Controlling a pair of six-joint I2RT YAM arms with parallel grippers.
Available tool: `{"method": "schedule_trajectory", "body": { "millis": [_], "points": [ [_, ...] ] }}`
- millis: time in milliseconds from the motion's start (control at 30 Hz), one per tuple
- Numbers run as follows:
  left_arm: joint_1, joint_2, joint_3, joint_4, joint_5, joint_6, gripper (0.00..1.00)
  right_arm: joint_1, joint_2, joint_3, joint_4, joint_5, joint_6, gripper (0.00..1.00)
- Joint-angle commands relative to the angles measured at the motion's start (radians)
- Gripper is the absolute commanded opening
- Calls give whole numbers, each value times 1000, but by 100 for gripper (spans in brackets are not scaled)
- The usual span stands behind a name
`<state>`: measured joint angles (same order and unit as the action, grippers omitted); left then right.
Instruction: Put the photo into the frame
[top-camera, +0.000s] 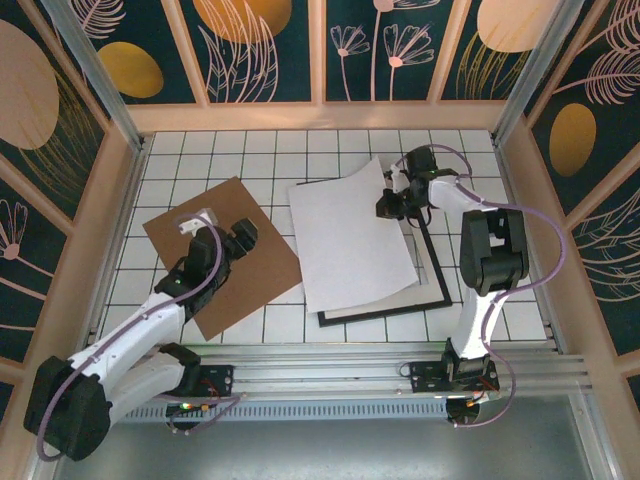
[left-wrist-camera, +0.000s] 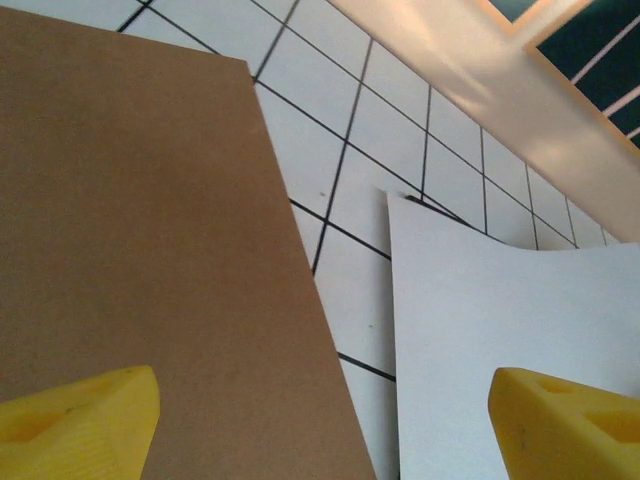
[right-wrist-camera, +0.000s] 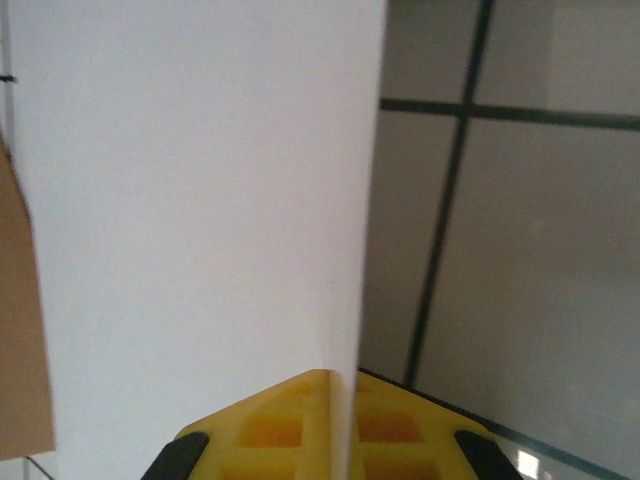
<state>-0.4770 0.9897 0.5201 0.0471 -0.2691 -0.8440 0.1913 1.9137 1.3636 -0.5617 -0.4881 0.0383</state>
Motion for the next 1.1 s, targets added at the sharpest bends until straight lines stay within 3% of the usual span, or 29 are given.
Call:
{"method": "schedule_trajectory", "body": {
  "millis": [0, 233, 1067],
  "points": [
    [0, 27, 47, 58, 41, 93, 88, -13, -12, 48, -98, 69, -95, 0],
    [0, 77, 72, 81, 54, 114, 90, -42, 3, 71, -110, 124, -74, 0],
    [0, 124, 49, 135, 74, 90, 92, -91, -48, -64, 33, 22, 64, 0]
  ]
}}
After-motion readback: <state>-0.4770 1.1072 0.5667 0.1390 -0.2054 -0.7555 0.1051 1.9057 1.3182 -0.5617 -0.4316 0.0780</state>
